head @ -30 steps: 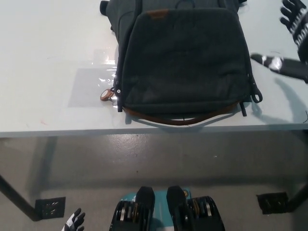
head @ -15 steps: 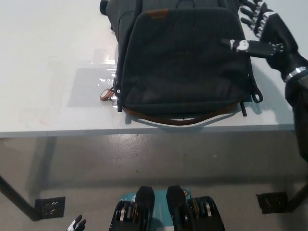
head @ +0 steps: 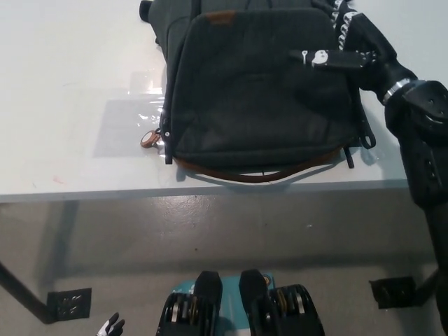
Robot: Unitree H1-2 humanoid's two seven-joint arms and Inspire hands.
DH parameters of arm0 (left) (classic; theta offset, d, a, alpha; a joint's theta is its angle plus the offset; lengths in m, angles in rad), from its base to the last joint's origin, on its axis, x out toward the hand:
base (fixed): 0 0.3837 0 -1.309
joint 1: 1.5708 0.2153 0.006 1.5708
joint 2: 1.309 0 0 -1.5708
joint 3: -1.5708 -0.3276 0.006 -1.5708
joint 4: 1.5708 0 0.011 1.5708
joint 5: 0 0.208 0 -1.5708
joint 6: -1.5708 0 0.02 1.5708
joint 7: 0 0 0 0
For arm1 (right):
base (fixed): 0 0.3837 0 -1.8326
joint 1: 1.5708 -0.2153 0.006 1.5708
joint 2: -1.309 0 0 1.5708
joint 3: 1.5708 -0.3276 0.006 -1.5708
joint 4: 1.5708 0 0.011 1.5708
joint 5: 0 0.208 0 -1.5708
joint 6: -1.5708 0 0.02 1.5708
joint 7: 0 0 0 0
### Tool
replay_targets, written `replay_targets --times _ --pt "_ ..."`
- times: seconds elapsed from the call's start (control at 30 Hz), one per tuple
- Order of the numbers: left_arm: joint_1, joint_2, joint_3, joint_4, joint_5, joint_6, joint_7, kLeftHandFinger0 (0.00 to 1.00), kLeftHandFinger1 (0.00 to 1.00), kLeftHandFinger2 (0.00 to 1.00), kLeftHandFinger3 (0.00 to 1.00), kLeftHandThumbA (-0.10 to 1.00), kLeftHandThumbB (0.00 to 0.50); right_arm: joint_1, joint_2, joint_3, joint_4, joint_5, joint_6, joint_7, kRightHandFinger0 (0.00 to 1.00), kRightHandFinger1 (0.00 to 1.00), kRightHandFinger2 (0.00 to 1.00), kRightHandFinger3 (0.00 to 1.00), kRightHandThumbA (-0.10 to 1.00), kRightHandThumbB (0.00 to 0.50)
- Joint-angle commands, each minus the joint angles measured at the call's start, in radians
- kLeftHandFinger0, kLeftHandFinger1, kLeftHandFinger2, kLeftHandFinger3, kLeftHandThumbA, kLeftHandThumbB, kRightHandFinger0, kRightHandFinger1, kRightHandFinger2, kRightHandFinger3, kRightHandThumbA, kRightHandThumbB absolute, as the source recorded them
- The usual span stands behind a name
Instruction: A bag is kept in the middle of the table with its flap loosely closed and the robot uses its right hand to adjust it and opens it
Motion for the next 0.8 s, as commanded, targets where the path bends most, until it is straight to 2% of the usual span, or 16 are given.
replay_targets --times 0.0,0.03,0.07,0.1,0.13,0.17,0.23,0.27,0.33,0.4,0.63,0.77 --pt "0.009 0.022 -0.004 -0.026 -0.009 -0.040 -0.010 1.00 1.00 1.00 1.00 1.00 0.500 -0.091 0.040 0.020 0.059 -0.050 0.016 -0.053 0.46 0.51 0.56 0.71 0.38 0.250" --pt "0.009 0.023 -0.004 -0.028 -0.009 -0.040 -0.011 1.00 1.00 1.00 1.00 1.00 0.500 -0.096 0.045 0.030 0.069 -0.093 0.002 -0.112 0.13 0.27 0.38 0.40 0.25 0.288" --pt "0.006 0.024 -0.003 -0.028 -0.012 -0.040 -0.012 1.00 1.00 1.00 1.00 1.00 0.500 -0.105 0.056 0.040 0.090 -0.155 -0.008 -0.208 0.01 0.18 0.41 0.28 -0.08 0.252" --pt "0.005 0.025 -0.003 -0.027 -0.012 -0.040 -0.012 1.00 1.00 1.00 1.00 1.00 0.500 -0.107 0.058 0.039 0.096 -0.157 -0.010 -0.215 0.00 0.22 0.48 0.33 -0.10 0.236" --pt "0.006 0.027 -0.002 -0.025 -0.013 -0.040 -0.012 1.00 1.00 1.00 1.00 1.00 0.500 -0.106 0.065 0.029 0.099 -0.154 0.004 -0.231 0.00 0.30 0.62 0.44 -0.10 0.192" --pt "0.008 0.028 -0.002 -0.025 -0.015 -0.040 -0.015 1.00 1.00 1.00 1.00 1.00 0.500 -0.103 0.070 0.022 0.104 -0.156 0.001 -0.250 0.00 0.36 0.72 0.68 -0.10 0.139" --pt "0.010 0.031 -0.004 -0.024 -0.014 -0.040 -0.016 1.00 1.00 1.00 1.00 1.00 0.500 -0.098 0.076 0.002 0.114 -0.146 -0.006 -0.266 0.00 0.40 0.74 0.71 -0.10 0.095" --pt "0.012 0.032 -0.004 -0.026 -0.011 -0.040 -0.015 1.00 1.00 1.00 1.00 1.00 0.500 -0.096 0.077 -0.005 0.113 -0.143 -0.010 -0.269 0.00 0.40 0.72 0.70 -0.10 0.106" --pt "0.017 0.033 -0.005 -0.030 -0.012 -0.040 -0.016 1.00 1.00 1.00 1.00 1.00 0.500 -0.096 0.078 -0.017 0.118 -0.138 -0.009 -0.277 0.00 0.44 0.77 0.76 -0.10 0.089" --pt "0.017 0.035 -0.005 -0.028 -0.015 -0.040 -0.016 1.00 1.00 1.00 1.00 1.00 0.500 -0.095 0.079 -0.022 0.112 -0.137 -0.001 -0.281 0.00 0.46 0.79 0.77 -0.10 0.095" --pt "0.015 0.031 -0.007 -0.017 0.001 -0.040 0.002 1.00 1.00 1.00 1.00 1.00 0.500 -0.076 0.065 -0.002 0.060 -0.157 0.009 -0.259 0.00 0.44 0.75 0.76 -0.10 0.102" --pt "0.022 0.033 -0.009 -0.021 -0.006 -0.040 -0.008 1.00 1.00 1.00 1.00 1.00 0.500 -0.042 0.066 -0.012 -0.014 -0.142 0.031 -0.247 0.00 0.47 0.77 0.76 -0.10 0.101"
